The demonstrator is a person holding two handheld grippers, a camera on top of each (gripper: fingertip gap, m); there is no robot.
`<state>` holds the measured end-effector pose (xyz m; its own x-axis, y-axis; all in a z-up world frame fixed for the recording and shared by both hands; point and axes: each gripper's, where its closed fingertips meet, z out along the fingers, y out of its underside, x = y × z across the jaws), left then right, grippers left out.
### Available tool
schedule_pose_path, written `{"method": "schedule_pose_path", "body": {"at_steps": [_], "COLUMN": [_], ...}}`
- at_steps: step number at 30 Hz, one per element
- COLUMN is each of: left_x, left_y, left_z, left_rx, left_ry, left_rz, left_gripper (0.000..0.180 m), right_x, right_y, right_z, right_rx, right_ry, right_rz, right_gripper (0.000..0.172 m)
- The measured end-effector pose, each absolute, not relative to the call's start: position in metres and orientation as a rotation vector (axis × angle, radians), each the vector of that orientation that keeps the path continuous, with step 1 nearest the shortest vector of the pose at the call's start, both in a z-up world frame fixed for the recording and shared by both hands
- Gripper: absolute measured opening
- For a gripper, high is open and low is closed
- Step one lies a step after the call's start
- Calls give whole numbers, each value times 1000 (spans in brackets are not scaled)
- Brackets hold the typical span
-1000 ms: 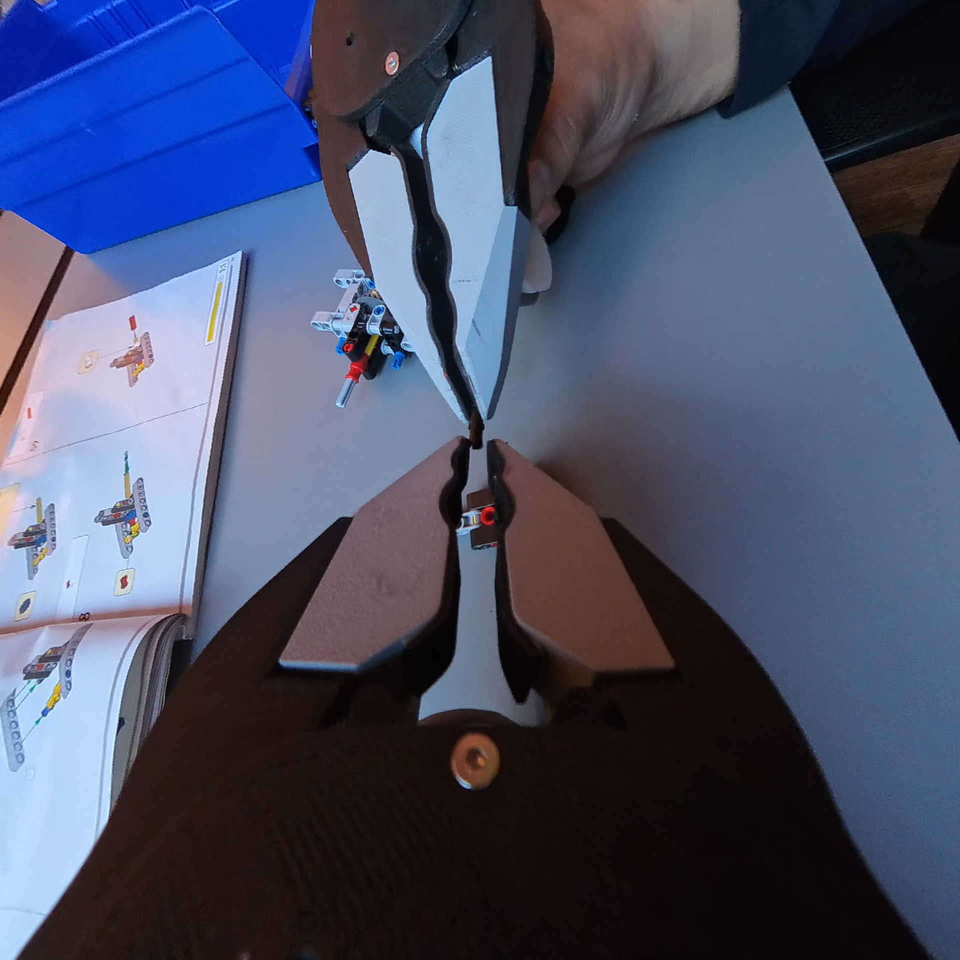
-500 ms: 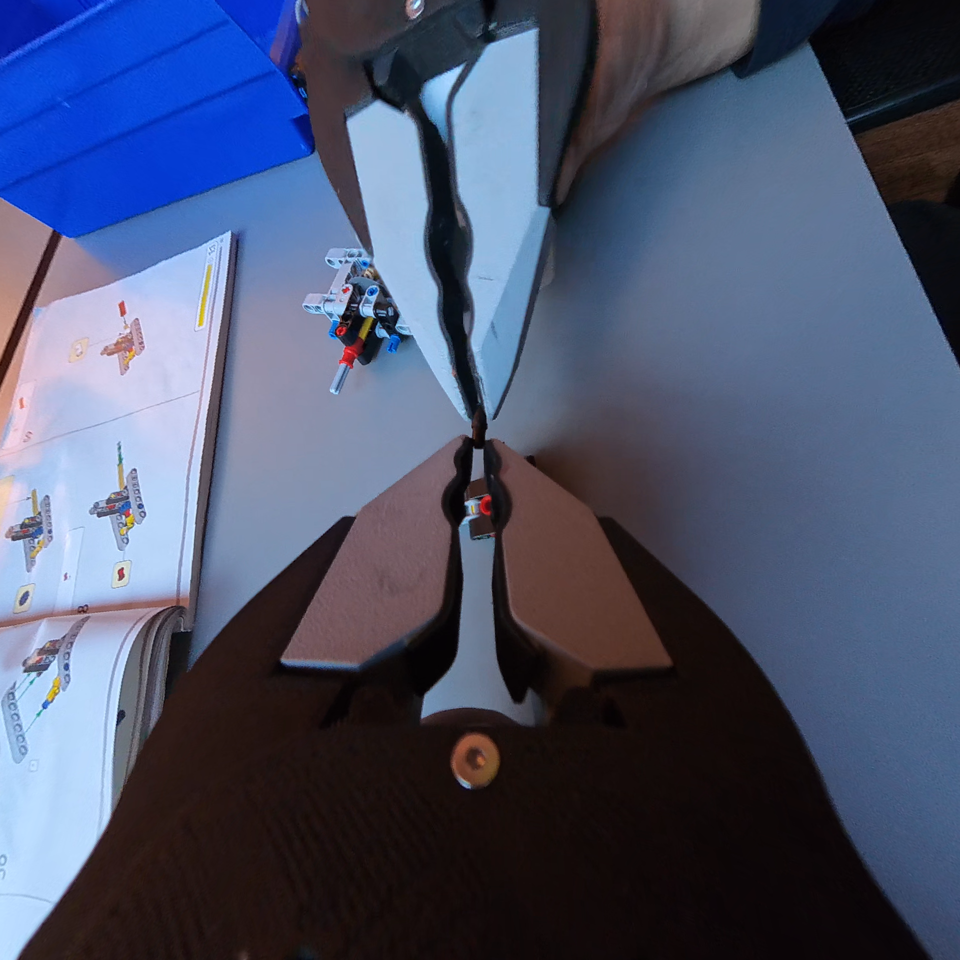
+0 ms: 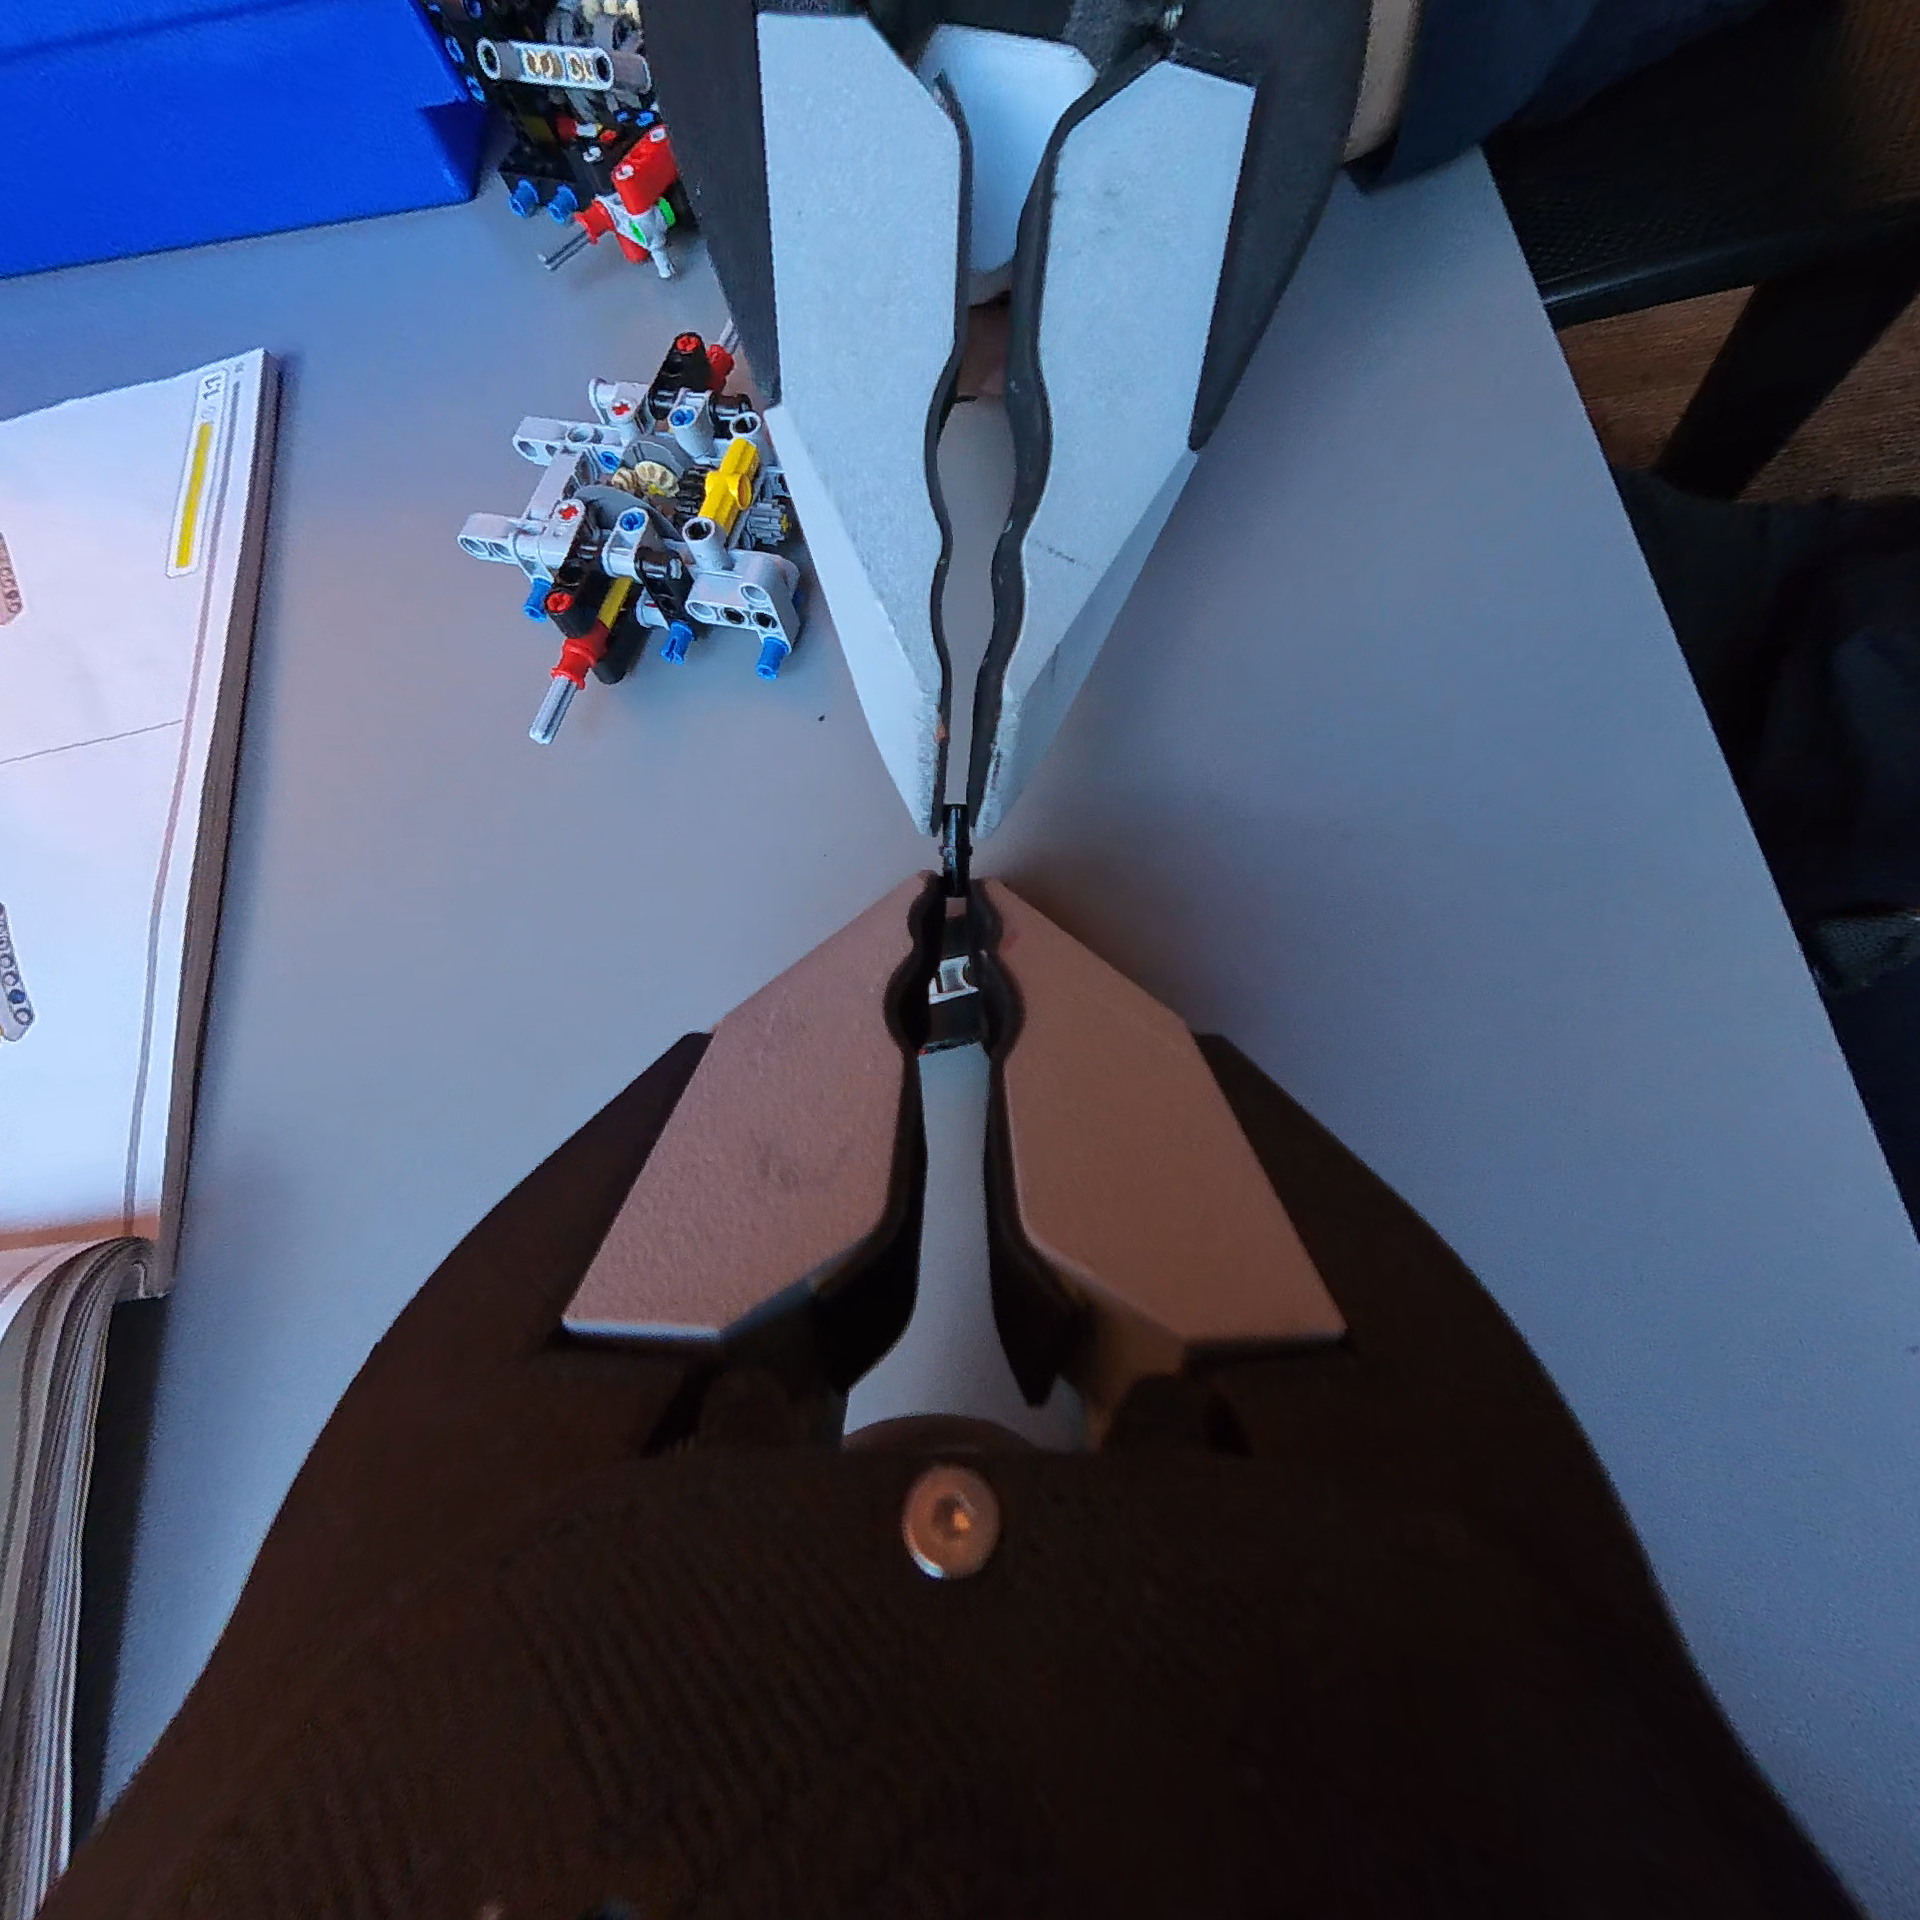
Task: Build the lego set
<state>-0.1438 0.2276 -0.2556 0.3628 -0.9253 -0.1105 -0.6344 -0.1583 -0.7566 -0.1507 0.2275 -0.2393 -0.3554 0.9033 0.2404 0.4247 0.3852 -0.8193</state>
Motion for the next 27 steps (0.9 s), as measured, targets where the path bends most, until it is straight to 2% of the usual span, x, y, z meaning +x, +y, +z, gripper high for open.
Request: {"method": "schedule_pose_path", "body": {"at_steps": [27], "left_x": [-145], "left_y": [227], "left_z": [-258], "left_rx": [-1883], "left_ry": [1375], "left_rz": [-480], "left_gripper": [0], "right_x": [-151], "right_y": [229], "right_z": [-251], "right_rx": [-1159], "right_ry": [-1973], "right_rz": [813], "right_gripper": [4]}}
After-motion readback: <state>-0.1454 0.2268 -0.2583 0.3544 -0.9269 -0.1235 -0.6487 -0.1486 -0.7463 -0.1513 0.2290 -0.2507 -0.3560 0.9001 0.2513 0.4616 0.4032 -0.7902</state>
